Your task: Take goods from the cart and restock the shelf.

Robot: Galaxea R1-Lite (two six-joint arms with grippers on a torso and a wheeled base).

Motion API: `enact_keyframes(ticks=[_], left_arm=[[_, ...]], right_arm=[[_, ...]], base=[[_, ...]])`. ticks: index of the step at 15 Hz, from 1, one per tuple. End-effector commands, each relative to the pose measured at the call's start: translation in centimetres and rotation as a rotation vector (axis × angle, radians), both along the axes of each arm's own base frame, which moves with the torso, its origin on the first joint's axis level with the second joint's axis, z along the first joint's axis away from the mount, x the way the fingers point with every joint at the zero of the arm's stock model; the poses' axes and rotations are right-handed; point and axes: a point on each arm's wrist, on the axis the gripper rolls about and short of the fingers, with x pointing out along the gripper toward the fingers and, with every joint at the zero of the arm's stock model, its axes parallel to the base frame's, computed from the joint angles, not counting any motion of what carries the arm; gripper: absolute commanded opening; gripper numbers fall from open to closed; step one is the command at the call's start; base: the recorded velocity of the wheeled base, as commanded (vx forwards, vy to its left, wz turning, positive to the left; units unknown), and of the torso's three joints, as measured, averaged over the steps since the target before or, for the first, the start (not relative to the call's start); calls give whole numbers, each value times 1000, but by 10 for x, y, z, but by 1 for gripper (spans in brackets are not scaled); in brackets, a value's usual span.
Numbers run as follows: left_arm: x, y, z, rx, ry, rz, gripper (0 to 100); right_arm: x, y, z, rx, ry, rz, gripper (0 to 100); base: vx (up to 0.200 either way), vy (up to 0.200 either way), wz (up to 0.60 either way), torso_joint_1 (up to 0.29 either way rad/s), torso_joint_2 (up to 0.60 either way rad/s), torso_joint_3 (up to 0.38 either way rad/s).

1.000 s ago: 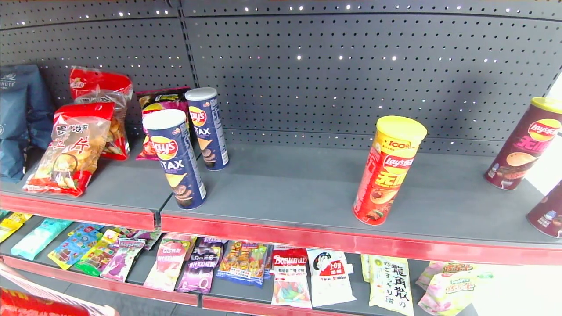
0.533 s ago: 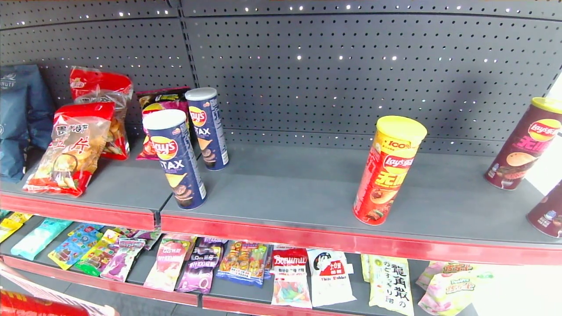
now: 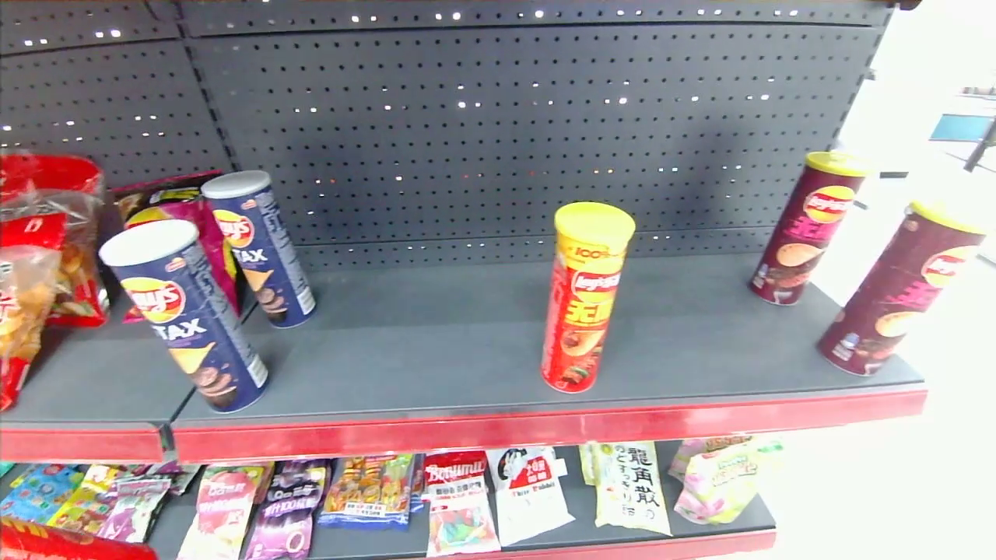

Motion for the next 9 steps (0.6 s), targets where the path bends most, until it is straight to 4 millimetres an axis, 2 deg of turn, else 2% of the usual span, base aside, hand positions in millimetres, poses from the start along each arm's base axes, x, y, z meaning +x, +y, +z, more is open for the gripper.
enact_keyframes(ticks=[1, 6, 9], left_arm=[[0, 0, -2, 0, 3, 1, 0], [1, 0, -2, -3, 13, -18, 0], [11, -1, 2, -14, 69, -99, 0]], right_arm=[[0, 0, 0, 0, 1, 1, 100], [0, 0, 0, 0, 1, 1, 100], [0, 0, 0, 0, 1, 1, 100]], base=[[0, 0, -600, -7, -2, 7], [0, 0, 0, 0, 0, 0], [0, 0, 0, 0, 0, 0]])
